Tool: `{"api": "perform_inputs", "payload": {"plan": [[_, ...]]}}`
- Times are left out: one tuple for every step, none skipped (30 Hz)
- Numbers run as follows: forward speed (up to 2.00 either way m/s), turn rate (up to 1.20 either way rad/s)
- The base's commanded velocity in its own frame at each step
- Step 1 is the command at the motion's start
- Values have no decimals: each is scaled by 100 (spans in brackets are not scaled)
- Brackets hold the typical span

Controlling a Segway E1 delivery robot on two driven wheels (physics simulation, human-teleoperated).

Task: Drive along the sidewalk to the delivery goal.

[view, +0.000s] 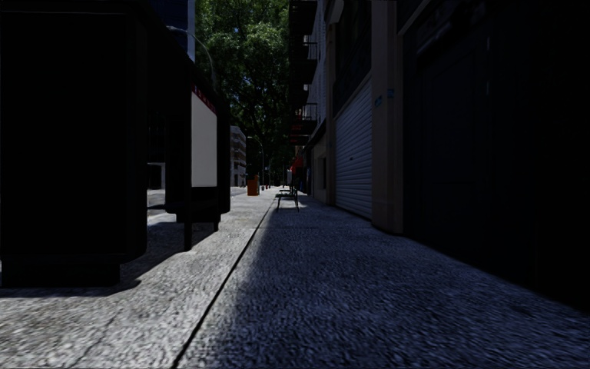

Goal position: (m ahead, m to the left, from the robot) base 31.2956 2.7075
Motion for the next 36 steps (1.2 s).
{"api": "perform_inputs", "payload": {"plan": [[200,0],[200,0],[200,0],[200,0],[200,0],[200,0],[200,0],[200,0],[200,0],[200,0],[200,0],[200,0],[200,0],[200,0],[200,0],[200,0],[200,0],[200,0],[200,0],[200,0],[200,0],[200,0],[200,0],[200,0],[200,0],[200,0],[200,0],[200,0],[200,0],[200,0],[200,0],[200,0],[200,0],[200,0],[200,0],[200,0]]}}
